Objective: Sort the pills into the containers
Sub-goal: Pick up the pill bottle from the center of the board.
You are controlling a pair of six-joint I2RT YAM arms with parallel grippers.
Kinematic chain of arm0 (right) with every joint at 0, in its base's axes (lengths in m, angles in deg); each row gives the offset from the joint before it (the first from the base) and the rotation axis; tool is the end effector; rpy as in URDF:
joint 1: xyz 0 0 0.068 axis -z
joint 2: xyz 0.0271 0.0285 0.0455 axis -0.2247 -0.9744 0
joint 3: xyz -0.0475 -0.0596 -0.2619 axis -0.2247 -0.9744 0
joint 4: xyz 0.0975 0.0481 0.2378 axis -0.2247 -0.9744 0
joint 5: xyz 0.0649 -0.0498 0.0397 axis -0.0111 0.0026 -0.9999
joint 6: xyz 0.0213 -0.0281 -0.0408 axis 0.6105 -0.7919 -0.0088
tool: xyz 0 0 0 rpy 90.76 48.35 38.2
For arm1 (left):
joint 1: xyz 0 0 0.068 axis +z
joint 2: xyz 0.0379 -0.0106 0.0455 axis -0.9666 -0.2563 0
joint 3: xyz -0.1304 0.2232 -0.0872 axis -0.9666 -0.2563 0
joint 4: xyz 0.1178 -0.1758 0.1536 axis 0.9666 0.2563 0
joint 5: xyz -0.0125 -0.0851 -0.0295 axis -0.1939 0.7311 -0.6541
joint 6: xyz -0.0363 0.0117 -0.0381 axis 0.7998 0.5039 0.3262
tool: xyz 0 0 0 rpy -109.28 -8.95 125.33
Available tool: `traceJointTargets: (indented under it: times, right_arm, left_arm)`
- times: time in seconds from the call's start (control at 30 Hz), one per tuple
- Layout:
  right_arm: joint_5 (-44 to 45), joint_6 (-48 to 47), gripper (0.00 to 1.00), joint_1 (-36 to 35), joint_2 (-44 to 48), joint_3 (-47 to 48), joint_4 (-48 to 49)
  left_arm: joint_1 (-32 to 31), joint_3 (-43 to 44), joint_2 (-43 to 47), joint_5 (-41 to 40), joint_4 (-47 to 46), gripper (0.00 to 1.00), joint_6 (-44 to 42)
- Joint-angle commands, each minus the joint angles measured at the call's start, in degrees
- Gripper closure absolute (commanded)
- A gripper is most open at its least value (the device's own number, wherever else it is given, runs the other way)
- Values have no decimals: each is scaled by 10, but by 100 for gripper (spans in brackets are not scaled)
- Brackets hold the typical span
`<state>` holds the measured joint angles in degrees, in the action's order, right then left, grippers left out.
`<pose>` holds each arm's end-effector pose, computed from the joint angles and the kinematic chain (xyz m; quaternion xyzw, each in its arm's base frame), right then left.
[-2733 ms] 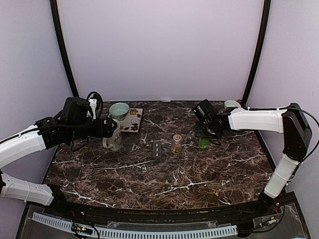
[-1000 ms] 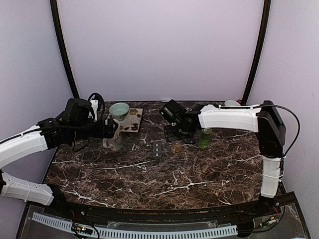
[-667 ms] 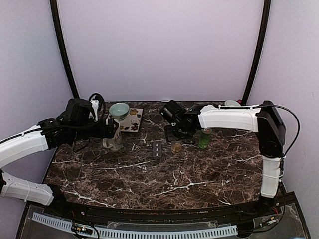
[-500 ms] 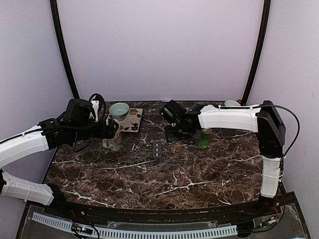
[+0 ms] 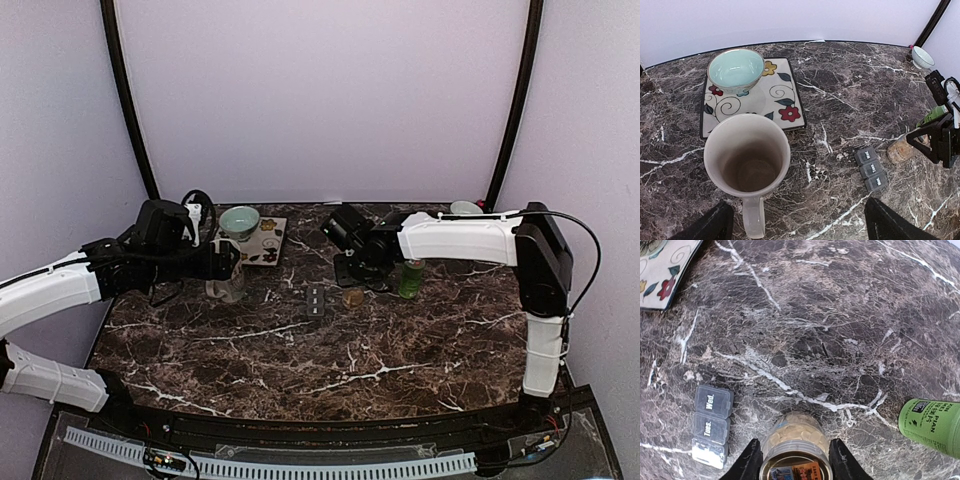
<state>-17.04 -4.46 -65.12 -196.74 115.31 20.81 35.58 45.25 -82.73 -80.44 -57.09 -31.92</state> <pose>0.2723 0.3280 0.2133 -0.0725 0.9488 0.0387 0.3049 0.1977 -0.1507 0.2964 0.0664 0.8559 -0.1492 0.4907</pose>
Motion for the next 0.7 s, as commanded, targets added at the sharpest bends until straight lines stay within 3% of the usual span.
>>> traceJointTargets:
  times: [0.0, 0.2, 0.67]
  right_arm:
    - [-1, 3, 68, -1, -9, 1, -7]
    - [6, 2, 90, 0, -5, 10, -15]
    - [41, -28, 94, 34, 6, 85, -46]
  left_arm:
    - [-3, -9, -1, 3, -15, 6, -10]
    - [-3, -8, -3, 3, -19, 6, -12]
    - [-4, -10, -6, 10, -21, 6, -13]
